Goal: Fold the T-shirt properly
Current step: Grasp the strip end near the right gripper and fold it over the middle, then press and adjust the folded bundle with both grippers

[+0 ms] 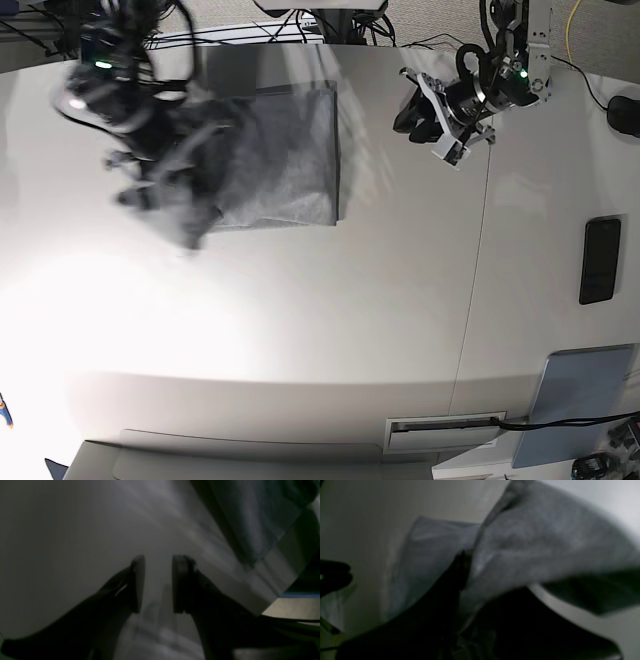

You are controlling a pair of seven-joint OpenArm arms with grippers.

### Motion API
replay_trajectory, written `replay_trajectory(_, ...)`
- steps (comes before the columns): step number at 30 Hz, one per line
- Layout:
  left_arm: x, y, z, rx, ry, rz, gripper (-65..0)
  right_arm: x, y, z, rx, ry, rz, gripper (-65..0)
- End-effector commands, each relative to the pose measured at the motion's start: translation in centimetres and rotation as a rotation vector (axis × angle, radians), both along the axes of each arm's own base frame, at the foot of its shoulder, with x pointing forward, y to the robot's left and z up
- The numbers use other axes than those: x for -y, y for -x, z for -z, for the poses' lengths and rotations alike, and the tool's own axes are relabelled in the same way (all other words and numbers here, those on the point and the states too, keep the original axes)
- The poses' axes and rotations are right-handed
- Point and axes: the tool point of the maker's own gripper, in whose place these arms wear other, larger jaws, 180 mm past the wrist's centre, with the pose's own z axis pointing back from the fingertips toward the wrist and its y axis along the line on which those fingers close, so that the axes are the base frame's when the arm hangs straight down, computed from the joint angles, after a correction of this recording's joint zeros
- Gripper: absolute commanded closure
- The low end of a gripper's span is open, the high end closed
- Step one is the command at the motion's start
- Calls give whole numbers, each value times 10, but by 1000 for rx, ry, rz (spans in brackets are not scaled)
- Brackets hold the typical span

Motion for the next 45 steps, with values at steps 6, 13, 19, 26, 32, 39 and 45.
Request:
replay_trajectory(6,2,-7,-11,43,26,1,-172,-60,-13,-10,94,48,-41,0)
replay_trajectory(13,2,-7,-11,43,25,1,-172,-95,-7,28,5,81,-122,0)
replay_trajectory(19,1,-7,-11,44,24,1,-172,-100,-9,34,-18,71,-136,0)
replay_trajectory(26,1,-7,-11,43,21,1,-172,-126,2,30,-28,-31,-260,-208)
replay_trajectory(32,-1,-7,-10,43,15,4,-172,-173,25,14,17,-140,-495,-236)
replay_trajectory(39,-24,-12,-6,28,-45,-53,-172,-198,38,2,67,-140,-629,-236)
replay_trajectory(45,-30,-15,-17,31,2,-52,-171,-156,7,4,91,-20,-463,-235)
